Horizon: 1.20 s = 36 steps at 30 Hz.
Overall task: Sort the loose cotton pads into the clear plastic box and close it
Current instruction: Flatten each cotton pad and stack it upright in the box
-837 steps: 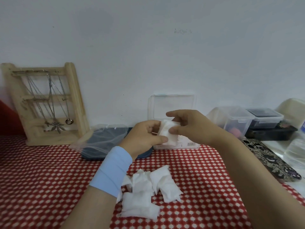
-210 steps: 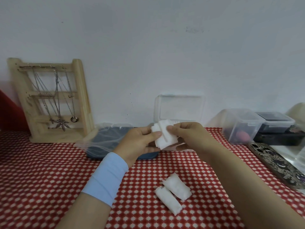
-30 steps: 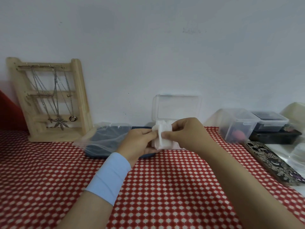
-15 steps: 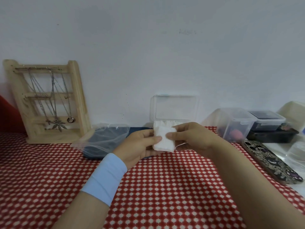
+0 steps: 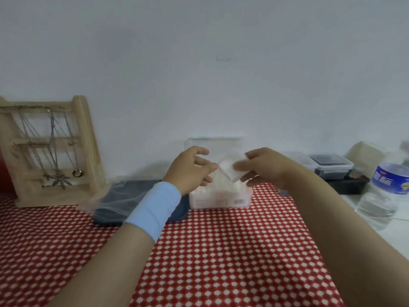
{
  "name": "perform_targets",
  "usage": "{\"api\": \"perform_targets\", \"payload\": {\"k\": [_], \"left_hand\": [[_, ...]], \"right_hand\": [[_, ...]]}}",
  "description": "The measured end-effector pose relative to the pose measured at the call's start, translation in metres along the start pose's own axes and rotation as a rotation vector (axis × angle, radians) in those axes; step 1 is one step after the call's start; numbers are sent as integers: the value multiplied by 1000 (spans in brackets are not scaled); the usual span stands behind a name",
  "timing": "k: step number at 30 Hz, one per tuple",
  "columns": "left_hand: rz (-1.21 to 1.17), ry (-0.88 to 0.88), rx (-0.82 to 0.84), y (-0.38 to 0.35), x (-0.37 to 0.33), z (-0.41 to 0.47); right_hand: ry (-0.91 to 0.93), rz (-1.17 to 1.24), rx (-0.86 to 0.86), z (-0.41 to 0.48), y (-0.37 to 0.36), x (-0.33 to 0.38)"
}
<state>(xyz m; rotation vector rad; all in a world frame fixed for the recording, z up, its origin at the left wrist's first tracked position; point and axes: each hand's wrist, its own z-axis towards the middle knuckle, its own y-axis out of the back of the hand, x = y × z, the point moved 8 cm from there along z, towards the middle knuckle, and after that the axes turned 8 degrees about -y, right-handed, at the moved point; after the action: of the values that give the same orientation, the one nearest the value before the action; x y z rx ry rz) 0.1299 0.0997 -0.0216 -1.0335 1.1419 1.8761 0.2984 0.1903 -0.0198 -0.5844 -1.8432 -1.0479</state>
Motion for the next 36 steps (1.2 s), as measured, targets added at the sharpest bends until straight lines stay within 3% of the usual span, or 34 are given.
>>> {"api": "perform_targets", "payload": {"k": [3, 7, 10, 18, 22, 26, 32, 36], "left_hand": [[382, -135, 107, -27, -10, 23], [736, -181, 449, -89, 11, 34], [938, -112, 564, -103, 32, 37], [989, -39, 449, -99, 24, 51], [1068, 28, 492, -96, 23, 53], [1244, 77, 576, -84, 37, 56], [1128, 40, 553, -83, 39, 45], [1090, 26, 542, -81, 38, 41]], "right_hand": [[-23, 17, -177, 8, 36, -4], [-76, 2, -167, 19, 40, -18], [-101, 1, -148, 28, 34, -30], [-198, 212, -48, 42, 13, -55], [-161, -116, -147, 45, 11, -60], [-78, -272, -214, 49, 13, -57], [-42, -430, -209, 47, 6, -39], [-107, -741, -244, 46, 2, -27]]}}
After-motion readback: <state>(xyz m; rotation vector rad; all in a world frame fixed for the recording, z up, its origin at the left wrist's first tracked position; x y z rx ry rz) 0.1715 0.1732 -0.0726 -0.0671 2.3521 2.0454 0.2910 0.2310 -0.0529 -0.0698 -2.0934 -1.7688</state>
